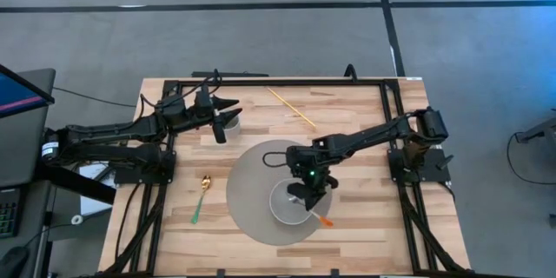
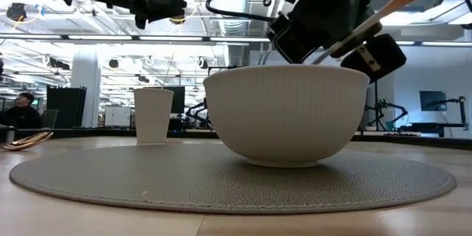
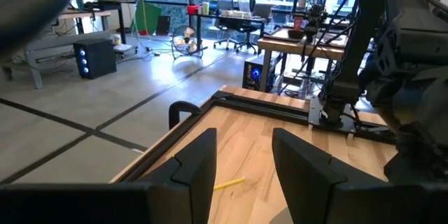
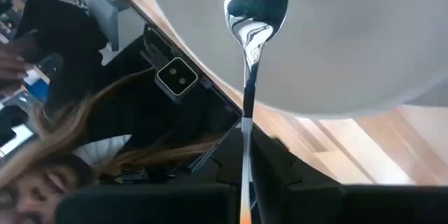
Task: Pick & Place Utensil
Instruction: Put the orange fork into the gray bowl, then put the green spoon into the gray bowl
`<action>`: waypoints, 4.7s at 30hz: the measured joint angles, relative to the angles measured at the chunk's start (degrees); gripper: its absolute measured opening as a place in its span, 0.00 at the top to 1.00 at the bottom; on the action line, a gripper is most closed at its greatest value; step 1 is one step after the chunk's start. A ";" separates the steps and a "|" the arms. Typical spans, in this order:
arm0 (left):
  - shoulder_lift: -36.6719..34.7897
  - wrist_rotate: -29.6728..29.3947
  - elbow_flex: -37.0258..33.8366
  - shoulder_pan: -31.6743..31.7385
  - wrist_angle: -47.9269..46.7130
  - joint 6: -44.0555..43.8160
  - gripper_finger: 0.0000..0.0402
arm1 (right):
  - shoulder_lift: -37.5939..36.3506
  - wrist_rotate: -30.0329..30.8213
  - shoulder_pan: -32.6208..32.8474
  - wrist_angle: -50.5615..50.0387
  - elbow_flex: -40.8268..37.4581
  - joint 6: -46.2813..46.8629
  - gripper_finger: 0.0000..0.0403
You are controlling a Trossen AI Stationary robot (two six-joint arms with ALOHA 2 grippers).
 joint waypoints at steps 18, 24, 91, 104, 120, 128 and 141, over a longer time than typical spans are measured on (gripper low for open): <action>0.00 -0.01 0.00 0.00 0.20 0.00 0.65 | 1.54 1.53 -1.21 1.65 -0.12 3.13 0.98; 0.00 -0.02 -0.02 0.00 0.28 0.00 0.65 | 4.48 -2.07 -1.29 5.54 -0.07 3.41 0.98; 0.26 2.40 -0.09 -4.87 4.00 -1.05 0.65 | -42.96 51.71 -16.33 -4.26 -10.47 -51.54 0.84; 0.37 -12.92 3.08 -21.25 2.29 6.20 0.65 | -53.71 48.16 -15.32 22.37 -27.52 -66.37 0.84; 0.59 -25.72 8.33 -35.98 -39.23 -32.94 0.65 | -46.50 48.16 -15.43 22.12 -27.52 -66.36 0.84; 0.65 -10.43 5.11 -39.35 -46.83 -52.88 0.65 | -39.96 48.17 -15.43 22.19 -27.52 -66.47 0.84; 8.85 4.17 -2.08 -47.84 -53.15 -79.10 0.65 | -40.92 43.38 -16.14 34.59 -27.49 -70.83 0.84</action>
